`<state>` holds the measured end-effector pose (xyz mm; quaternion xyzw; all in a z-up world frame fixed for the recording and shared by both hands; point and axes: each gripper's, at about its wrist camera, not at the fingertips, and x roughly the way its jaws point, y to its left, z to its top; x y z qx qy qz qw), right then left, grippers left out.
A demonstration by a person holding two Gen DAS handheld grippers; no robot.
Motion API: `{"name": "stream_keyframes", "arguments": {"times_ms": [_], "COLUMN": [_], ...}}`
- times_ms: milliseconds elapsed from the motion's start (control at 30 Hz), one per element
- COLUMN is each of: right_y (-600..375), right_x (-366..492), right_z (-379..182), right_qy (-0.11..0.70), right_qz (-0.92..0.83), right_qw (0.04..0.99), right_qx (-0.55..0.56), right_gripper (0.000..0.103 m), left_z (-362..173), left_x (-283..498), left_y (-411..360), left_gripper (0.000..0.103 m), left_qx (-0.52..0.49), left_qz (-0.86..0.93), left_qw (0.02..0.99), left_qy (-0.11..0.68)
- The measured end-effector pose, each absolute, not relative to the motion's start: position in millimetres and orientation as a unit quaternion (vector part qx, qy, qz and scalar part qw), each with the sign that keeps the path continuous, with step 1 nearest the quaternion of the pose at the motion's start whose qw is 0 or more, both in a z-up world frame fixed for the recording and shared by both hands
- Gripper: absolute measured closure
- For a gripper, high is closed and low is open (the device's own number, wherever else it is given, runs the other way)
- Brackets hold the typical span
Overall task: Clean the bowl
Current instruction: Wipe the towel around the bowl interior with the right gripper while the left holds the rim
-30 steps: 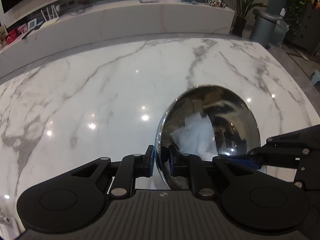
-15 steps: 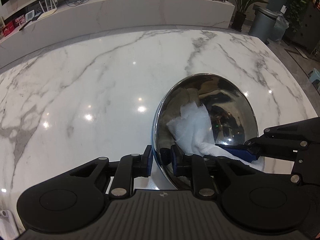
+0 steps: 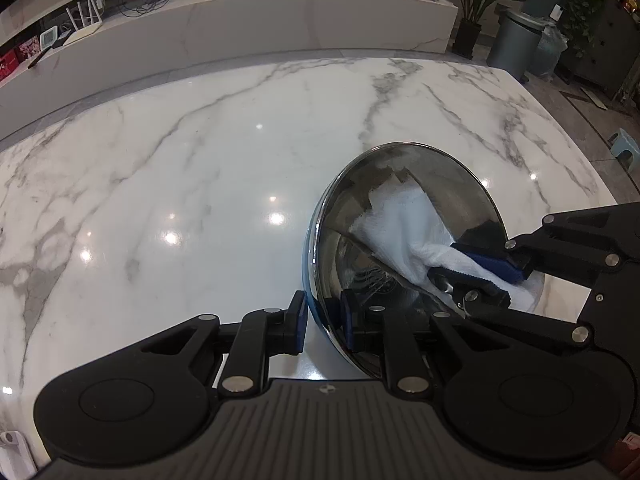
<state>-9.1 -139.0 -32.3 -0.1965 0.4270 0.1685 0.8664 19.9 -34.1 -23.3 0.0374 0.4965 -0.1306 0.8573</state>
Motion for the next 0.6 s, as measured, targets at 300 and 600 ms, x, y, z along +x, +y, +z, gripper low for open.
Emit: {"name": "stream_keyframes", "arguments": {"times_ms": [300, 600], "right_y": [-149.6, -145.9], "right_x": [-3.9, -8.5], "right_z": [-30.7, -30.1], "right_qy": [0.474, 0.455], "right_qz": [0.253, 0.191], "right_qw": [0.841, 0.858], "right_qx": [-0.062, -0.14], "right_gripper": [0.092, 0.093], "left_z": [-23.4, -23.9], "left_x": [21.3, 22.6], "left_y": [-36.2, -34.2], "left_gripper": [0.087, 0.087], "left_qx": [0.042, 0.042], "left_qz": [-0.127, -0.13], "left_qw": [0.858, 0.858], "left_qy": [0.496, 0.496]}}
